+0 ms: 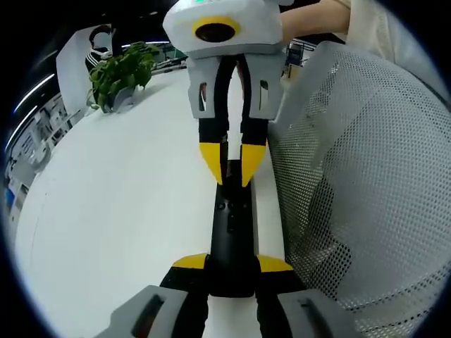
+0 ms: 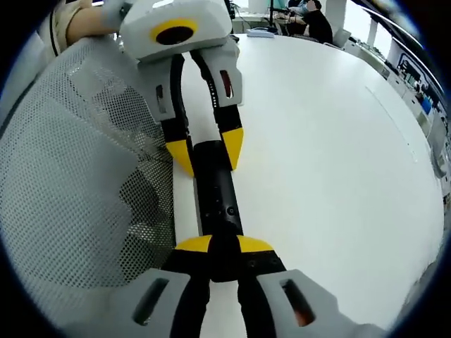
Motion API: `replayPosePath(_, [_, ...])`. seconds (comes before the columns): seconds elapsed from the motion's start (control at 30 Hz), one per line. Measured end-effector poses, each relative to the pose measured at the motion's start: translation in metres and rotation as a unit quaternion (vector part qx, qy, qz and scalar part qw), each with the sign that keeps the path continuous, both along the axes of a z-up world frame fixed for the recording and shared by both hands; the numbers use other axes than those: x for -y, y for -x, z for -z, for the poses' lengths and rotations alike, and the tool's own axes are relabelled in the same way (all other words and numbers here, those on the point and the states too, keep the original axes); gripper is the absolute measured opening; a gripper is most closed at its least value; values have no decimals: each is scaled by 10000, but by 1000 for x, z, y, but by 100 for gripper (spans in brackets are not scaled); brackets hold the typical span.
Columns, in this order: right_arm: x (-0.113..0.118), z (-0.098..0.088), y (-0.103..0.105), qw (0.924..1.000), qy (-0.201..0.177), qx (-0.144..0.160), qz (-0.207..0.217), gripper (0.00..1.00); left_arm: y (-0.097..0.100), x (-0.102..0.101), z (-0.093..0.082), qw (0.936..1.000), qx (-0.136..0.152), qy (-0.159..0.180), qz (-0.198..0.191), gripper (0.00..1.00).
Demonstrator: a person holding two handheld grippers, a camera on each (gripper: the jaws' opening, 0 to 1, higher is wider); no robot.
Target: Press the specified remote control buttons in sequence, fully releasing each button before pressing the next.
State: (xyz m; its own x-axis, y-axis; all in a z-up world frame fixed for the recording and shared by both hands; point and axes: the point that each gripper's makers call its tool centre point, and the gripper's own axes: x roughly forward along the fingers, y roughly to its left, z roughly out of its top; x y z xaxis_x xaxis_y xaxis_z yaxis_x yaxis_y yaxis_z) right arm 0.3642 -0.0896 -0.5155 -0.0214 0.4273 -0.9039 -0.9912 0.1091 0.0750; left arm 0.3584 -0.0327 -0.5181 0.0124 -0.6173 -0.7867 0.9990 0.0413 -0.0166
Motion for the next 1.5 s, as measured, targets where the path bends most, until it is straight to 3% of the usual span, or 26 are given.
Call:
replayPosePath(0.17, [-1,0,1,9991,266,139,-296,10,0,0,0,10000,-6,-7,12,24])
replayPosePath(0.37, [-1,0,0,9991,371,-36,-210,10,0,0,0,10000,-6,-19,8,24])
replayPosePath(0.57, [-1,-2,1,10000,50,45,37,10,0,0,0,10000,-5,-18,5,24])
replayPosePath(0.67, [-1,-4,2,9990,-315,316,14,10,0,0,0,10000,-4,-14,7,24])
replayPosePath(0.77, [-1,-3,0,9974,-460,128,537,10,0,0,0,10000,-6,-11,5,24])
replayPosePath(1.23, [-7,-2,0,9993,-255,256,40,8,0,0,0,10000,-4,-7,10,24])
replayPosePath(1.37, [-8,-1,-1,9999,30,-48,132,8,0,0,0,10000,-12,-9,11,24])
replayPosePath(1.5, [-8,-2,0,9990,295,77,-322,7,0,0,0,10000,-31,-19,-1,24])
